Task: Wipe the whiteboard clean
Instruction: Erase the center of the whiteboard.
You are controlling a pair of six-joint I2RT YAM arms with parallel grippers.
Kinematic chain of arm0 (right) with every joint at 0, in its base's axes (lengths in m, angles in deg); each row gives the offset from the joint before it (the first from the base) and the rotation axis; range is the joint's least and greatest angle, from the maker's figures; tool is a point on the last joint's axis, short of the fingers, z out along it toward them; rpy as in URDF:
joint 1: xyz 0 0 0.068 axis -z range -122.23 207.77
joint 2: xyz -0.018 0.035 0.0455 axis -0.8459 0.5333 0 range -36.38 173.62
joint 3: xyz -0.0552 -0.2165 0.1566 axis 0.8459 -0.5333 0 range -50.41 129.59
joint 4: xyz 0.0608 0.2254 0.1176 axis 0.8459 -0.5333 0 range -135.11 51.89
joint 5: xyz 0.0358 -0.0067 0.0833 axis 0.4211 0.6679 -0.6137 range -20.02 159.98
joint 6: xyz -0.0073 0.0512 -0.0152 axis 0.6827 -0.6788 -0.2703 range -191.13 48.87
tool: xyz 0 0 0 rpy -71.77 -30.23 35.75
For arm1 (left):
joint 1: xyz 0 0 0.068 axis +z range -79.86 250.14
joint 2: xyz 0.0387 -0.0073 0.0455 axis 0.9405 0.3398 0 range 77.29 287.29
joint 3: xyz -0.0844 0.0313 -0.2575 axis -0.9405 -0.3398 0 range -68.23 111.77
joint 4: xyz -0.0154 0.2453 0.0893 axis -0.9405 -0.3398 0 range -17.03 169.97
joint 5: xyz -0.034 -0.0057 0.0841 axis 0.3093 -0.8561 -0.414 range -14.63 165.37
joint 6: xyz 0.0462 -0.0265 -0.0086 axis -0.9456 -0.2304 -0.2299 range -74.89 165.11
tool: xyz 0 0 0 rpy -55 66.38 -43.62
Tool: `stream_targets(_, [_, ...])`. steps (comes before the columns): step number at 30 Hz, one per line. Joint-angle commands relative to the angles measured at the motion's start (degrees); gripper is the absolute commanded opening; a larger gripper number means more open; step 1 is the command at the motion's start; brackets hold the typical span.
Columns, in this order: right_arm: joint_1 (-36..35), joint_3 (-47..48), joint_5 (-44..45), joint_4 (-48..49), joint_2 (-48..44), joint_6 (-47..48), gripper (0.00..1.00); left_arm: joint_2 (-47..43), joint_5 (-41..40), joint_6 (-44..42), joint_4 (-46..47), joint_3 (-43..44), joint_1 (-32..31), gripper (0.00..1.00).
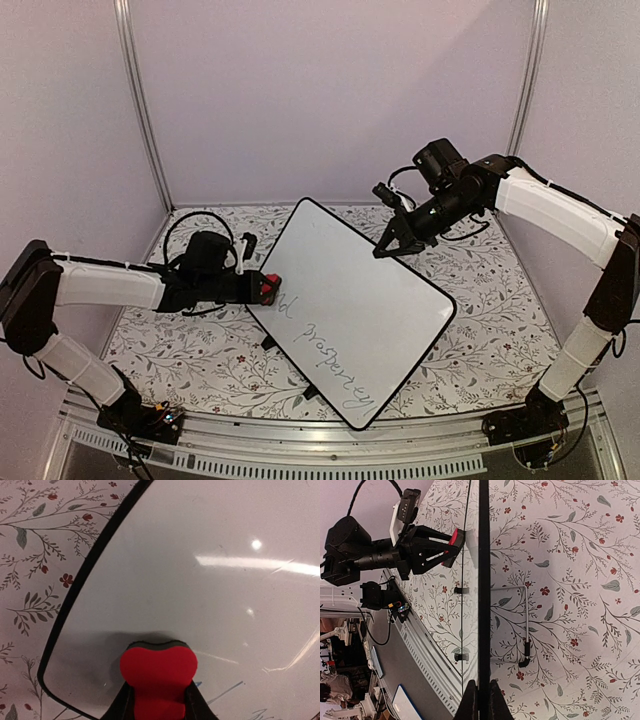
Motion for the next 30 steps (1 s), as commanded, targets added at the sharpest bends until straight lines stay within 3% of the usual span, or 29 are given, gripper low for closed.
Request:
stream_targets(1, [-1.17,-1.00,-0.67,-0.28,-0.59,3.11,0.00,-0.47,0.15,0.47,-0.37,-3.33,0.04,0.00])
stream_targets(19, [-1.20,-0.76,-0.61,-0.35,-0.32,3.11,0.00,-4.24,-1.07,2.86,-0.17,-11.35,-3.79,0.00])
stream_targets(30, [-1.20,-0.45,-0.62,-0.53,0.01,3.00,0.00,-4.60,-2.08,-0.48,-2.10,-4.32,-3.96,0.00])
